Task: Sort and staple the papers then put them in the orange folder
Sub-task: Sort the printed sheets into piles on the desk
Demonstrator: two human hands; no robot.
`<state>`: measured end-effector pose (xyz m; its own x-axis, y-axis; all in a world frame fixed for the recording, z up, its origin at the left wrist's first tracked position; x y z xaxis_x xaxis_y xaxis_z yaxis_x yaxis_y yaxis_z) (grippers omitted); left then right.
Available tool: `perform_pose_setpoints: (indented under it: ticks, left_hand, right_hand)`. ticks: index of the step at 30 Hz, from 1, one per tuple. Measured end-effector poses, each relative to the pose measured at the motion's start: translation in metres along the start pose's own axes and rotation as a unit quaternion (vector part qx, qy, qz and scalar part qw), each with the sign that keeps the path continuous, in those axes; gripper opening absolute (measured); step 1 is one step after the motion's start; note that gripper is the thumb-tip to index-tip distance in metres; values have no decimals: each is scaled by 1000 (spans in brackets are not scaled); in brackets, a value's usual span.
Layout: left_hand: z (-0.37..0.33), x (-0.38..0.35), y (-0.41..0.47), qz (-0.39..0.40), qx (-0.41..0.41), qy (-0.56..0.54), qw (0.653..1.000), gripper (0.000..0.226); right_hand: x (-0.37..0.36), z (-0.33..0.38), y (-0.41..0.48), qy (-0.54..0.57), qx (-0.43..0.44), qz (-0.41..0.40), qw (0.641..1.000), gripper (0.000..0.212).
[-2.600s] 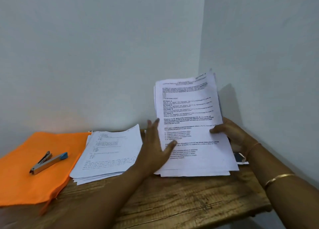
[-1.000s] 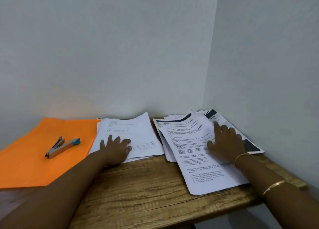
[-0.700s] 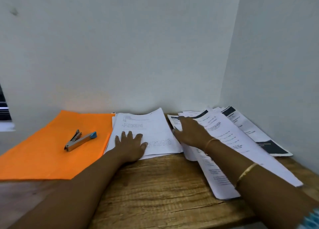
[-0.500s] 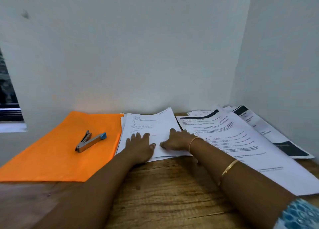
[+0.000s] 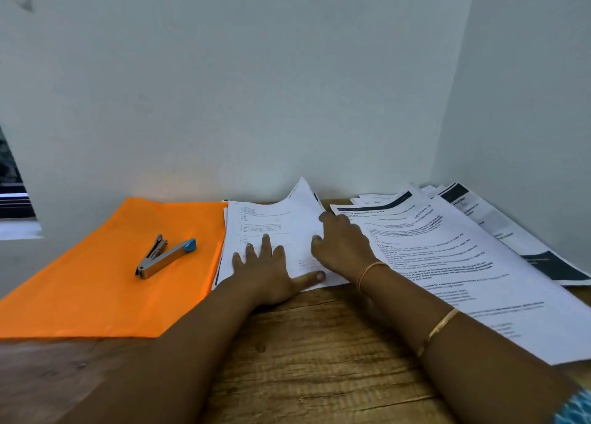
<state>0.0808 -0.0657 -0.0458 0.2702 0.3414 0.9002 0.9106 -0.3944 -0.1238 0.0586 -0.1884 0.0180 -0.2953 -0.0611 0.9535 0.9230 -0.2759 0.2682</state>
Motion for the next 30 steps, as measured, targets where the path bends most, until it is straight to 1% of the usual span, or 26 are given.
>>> perform_pose_setpoints:
  ticks: [2,3,5,7,10,13,15,17,20,23,25,27,29,30]
  left_hand:
    - [-8,-2,-4,17,-27,0,999,118]
    - [-14,0,-7,16,-46,0,999,118]
    - [-24,8,-12,-4,-83,-19,996,111]
    - [-32,17,-16,-25,-115,-36,992,97]
    - [-33,27,-16,-53,-145,-15,988,79]
    - [-36,44,-19,-105,-191,-31,976,48]
    - [-42,54,-25,-148,-229,-34,961,31]
    - [-45,64,-30,-202,-248,-50,946,26]
    - [-35,80,-34,-275,-228,-159,920,23]
    - [-12,98,-43,-375,-170,-266,872,24]
    - [0,106,-51,-429,-148,-305,837,29]
    - [7,110,-57,-456,-132,-332,815,33]
    - [13,111,-59,-471,-123,-349,801,27]
    - [15,112,-59,-480,-123,-352,794,24]
  right_hand:
    - [8,-2,1,52,1,-30,998,45]
    - [9,-3,1,67,3,-35,997,44]
    - [9,-6,1,83,1,-32,996,43]
    - [8,-11,1,97,-4,-31,995,45]
    - [8,-17,4,117,-14,-27,993,43]
    - [14,-23,6,151,-30,-45,987,36]
    - [22,-30,6,203,-46,-68,976,28]
    - [25,-38,6,283,-70,-77,954,25]
    - [24,-46,7,362,-98,-80,924,36]
    - [27,-51,7,371,-112,-97,917,38]
    - [27,-50,7,347,-104,-90,928,32]
    - [22,-45,7,291,-85,-64,951,19]
    - [13,-38,8,234,-61,-29,970,11]
    - [10,-34,7,208,-49,-15,977,12]
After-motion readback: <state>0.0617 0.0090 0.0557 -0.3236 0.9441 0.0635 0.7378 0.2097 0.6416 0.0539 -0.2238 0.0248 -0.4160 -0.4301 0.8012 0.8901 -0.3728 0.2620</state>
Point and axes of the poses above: each hand's wrist, its own y-axis towards the middle knuckle, its own x-axis out of the back of the hand, z = x × y, the point moved 10 cm from there along y, towards the middle knuckle, and after that the axes turned 14 degrees about -y, right-handed, at the moved point
